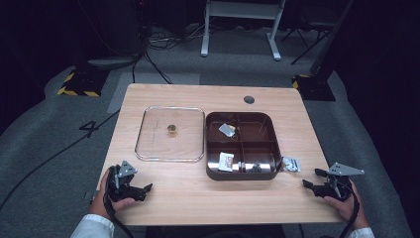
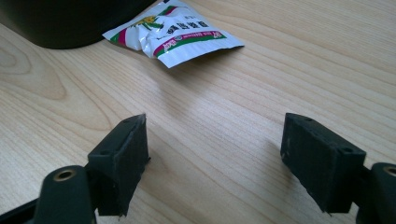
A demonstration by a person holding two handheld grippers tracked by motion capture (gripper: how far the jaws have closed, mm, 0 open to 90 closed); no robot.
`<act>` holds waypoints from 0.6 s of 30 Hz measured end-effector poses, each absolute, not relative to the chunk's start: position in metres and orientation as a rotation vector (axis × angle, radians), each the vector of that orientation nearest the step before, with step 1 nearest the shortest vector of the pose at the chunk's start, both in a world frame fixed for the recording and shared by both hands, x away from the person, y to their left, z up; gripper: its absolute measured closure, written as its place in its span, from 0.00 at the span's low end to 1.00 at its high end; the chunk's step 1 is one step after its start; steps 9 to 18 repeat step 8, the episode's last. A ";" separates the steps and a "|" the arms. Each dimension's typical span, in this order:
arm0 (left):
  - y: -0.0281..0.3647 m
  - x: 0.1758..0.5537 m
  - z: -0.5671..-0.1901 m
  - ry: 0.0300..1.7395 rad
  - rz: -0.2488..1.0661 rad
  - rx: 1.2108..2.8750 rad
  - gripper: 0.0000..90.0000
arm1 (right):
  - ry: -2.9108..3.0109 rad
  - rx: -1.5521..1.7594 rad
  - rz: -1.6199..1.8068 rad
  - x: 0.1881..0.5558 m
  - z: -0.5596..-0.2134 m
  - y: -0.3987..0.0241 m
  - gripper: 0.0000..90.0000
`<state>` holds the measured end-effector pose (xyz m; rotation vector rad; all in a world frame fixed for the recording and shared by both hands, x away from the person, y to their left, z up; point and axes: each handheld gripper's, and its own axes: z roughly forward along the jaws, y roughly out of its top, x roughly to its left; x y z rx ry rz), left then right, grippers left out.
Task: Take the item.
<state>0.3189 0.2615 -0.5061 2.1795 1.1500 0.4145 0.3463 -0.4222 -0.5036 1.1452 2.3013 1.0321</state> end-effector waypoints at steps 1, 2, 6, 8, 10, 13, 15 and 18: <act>0.262 0.319 -0.506 1.150 0.414 2.180 0.00 | 2.301 1.145 1.032 0.346 -0.504 -0.422 0.26; 0.262 0.319 -0.506 1.150 0.414 2.180 0.00 | 2.301 1.145 1.032 0.346 -0.504 -0.422 0.26; 0.261 0.319 -0.506 1.150 0.415 2.178 0.00 | 2.301 1.146 1.032 0.346 -0.504 -0.422 0.26; 0.261 0.319 -0.506 1.150 0.415 2.178 0.00 | 2.301 1.146 1.032 0.346 -0.504 -0.422 0.26; 0.261 0.319 -0.506 1.150 0.415 2.178 0.00 | 2.301 1.146 1.032 0.346 -0.504 -0.422 0.26; 0.261 0.319 -0.506 1.150 0.415 2.178 0.00 | 2.301 1.146 1.032 0.346 -0.504 -0.422 0.26; 0.261 0.319 -0.506 1.150 0.415 2.178 0.00 | 2.301 1.146 1.032 0.346 -0.504 -0.422 0.26; 0.261 0.319 -0.506 1.150 0.415 2.178 0.00 | 2.301 1.146 1.032 0.346 -0.504 -0.422 0.26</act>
